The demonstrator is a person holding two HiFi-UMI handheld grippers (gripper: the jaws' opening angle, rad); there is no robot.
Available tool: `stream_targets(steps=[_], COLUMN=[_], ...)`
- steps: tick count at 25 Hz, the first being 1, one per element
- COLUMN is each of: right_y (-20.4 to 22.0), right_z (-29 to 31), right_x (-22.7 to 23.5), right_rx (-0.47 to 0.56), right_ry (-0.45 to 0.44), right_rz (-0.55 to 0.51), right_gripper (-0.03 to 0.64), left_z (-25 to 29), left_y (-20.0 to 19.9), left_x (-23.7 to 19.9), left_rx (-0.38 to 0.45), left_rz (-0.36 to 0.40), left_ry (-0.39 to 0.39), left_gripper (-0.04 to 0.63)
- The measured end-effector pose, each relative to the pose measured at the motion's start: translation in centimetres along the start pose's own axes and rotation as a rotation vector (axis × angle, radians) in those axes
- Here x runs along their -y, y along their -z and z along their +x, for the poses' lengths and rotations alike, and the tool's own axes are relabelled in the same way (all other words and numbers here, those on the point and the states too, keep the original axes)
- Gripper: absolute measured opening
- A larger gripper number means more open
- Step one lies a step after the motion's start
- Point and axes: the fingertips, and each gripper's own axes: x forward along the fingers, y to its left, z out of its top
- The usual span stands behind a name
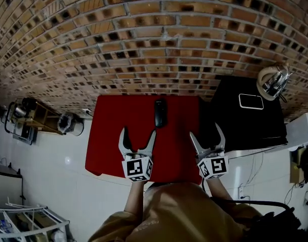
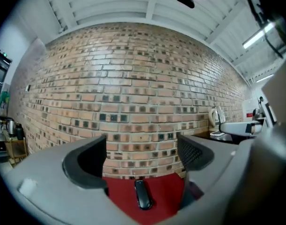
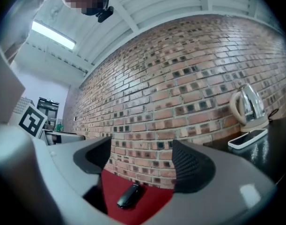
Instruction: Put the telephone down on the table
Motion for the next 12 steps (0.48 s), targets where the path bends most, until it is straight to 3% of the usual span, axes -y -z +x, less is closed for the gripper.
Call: stream_targets(steps=[5, 12], right_y=[-2.3, -3.7], right_z=[-0.8, -0.3], right_x=[-0.3, -0.2], right_rx=[0.016, 0.037], right_ry=[0.011, 0.060], right_rz=[0.001, -0.015], right_gripper=[0.399, 0.394], left_z=[-2.1, -1.7], left_y=[-2.9, -3.6], left_x=[0.0, -0.6], left_rx=[0.047, 0.061], left_rz=[0.040, 0.014], left_ry=[-0.013, -0.008], left_gripper=[0.456, 0.453])
